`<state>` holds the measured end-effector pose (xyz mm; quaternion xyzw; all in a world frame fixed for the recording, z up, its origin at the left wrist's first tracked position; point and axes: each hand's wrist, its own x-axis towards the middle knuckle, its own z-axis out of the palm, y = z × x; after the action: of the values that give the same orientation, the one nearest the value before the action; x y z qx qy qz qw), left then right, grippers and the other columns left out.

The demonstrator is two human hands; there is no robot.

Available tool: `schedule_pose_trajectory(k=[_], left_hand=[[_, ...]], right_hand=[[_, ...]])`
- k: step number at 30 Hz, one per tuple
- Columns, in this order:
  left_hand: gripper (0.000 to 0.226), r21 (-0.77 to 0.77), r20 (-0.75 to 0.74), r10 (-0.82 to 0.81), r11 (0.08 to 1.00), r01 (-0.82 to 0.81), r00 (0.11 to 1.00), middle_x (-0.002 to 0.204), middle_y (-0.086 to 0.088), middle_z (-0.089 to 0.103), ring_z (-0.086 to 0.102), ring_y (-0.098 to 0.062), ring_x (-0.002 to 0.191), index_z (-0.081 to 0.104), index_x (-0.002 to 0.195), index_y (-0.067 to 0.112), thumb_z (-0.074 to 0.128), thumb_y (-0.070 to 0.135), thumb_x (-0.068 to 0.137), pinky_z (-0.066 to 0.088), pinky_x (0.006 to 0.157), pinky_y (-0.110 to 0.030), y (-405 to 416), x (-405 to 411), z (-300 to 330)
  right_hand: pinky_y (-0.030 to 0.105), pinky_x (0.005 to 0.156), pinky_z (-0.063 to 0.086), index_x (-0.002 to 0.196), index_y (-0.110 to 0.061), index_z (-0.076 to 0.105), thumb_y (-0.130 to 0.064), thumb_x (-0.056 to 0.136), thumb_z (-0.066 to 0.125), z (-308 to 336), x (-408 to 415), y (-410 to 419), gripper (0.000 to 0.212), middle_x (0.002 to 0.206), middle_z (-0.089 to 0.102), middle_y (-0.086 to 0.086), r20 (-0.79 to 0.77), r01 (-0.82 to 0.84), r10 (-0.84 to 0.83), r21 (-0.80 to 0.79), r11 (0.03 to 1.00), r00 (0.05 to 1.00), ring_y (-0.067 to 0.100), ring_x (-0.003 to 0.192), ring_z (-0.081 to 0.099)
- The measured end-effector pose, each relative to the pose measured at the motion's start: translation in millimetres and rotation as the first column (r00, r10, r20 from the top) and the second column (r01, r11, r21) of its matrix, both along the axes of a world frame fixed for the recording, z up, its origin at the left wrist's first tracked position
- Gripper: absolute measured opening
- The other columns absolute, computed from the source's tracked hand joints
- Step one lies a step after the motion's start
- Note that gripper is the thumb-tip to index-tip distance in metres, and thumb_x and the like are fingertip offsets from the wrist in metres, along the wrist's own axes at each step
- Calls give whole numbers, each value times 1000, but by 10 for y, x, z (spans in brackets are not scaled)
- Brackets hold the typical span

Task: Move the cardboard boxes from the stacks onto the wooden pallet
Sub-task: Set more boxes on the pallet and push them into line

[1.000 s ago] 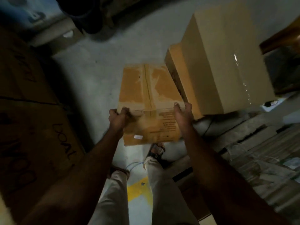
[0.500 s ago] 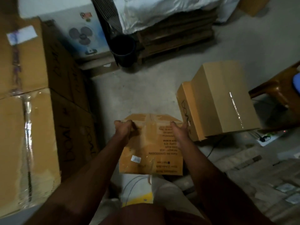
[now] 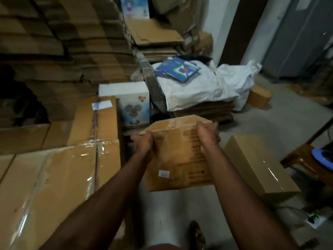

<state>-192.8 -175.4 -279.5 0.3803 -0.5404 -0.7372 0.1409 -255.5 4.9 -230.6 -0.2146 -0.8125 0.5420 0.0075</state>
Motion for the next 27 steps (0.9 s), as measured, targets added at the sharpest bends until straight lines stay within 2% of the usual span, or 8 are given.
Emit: schedule_pose_trajectory(k=[4, 7, 10, 13, 18, 22, 24, 27], left_hand=[[65, -19, -186, 25, 999, -29, 982, 131, -11, 53, 57, -27, 116, 31, 137, 12, 70, 27, 87, 50, 102, -48, -558, 66, 574], [72, -60, -255, 7, 998, -23, 967, 127, -9, 55, 60, -28, 113, 32, 134, 19, 75, 38, 79, 53, 98, -52, -969, 130, 901], [68, -101, -311, 70, 989, -106, 948, 123, -9, 54, 59, -28, 110, 34, 134, 18, 69, 37, 79, 53, 98, -51, -1326, 179, 1230], [62, -132, -346, 122, 975, -177, 930, 119, -7, 54, 60, -28, 107, 34, 128, 25, 67, 39, 78, 55, 94, -54, -1700, 241, 1443], [58, -216, -348, 248, 917, -335, 904, 119, -6, 54, 59, -27, 109, 30, 133, 27, 62, 36, 85, 55, 91, -50, -2311, 371, 1595], [61, -268, -310, 350, 860, -435, 884, 126, -9, 51, 57, -25, 109, 29, 137, 27, 60, 40, 85, 53, 95, -52, -2819, 545, 1636], [61, -298, -295, 388, 831, -469, 873, 129, -10, 49, 55, -24, 109, 27, 141, 25, 59, 37, 91, 52, 92, -47, -3045, 658, 1592], [58, -320, -288, 430, 799, -509, 856, 126, -9, 50, 55, -21, 106, 29, 139, 24, 59, 35, 92, 53, 88, -43, -3386, 803, 1567]], right_hand=[[57, 106, 39, 127, -30, 48, -52, 68, 59, 596, 191, -521, 64, 136, 52, 7, -219, -1, -29, -135, 991, 975, 35, 125, 48], [61, 102, 41, 103, -47, 42, -54, 58, 58, 903, 278, -867, 48, 123, 57, -5, -308, -52, -29, -252, 966, 951, 27, 115, 55], [66, 105, 36, 122, -44, 41, -50, 62, 61, 1117, 349, -1239, 64, 129, 52, -9, -369, -146, 22, -311, 939, 929, 24, 123, 50], [50, 104, 42, 140, -39, 34, -40, 76, 65, 1199, 307, -1642, 71, 139, 47, -3, -410, -229, 89, -307, 924, 908, 25, 126, 46], [37, 97, 51, 143, -34, 37, -33, 81, 64, 1189, 111, -2396, 68, 137, 52, 0, -425, -357, 182, -379, 854, 887, 22, 121, 54], [50, 96, 51, 133, -44, 38, -47, 65, 60, 1169, 93, -3065, 71, 127, 58, -5, -409, -442, 278, -390, 808, 869, 23, 114, 58], [46, 91, 54, 132, -42, 40, -45, 69, 61, 1127, 133, -3350, 67, 126, 59, -5, -396, -486, 336, -384, 785, 855, 20, 107, 61], [27, 67, 53, 141, -30, 37, -31, 87, 64, 988, 197, -3704, 61, 127, 56, -2, -359, -534, 407, -412, 738, 840, 9, 92, 61]])
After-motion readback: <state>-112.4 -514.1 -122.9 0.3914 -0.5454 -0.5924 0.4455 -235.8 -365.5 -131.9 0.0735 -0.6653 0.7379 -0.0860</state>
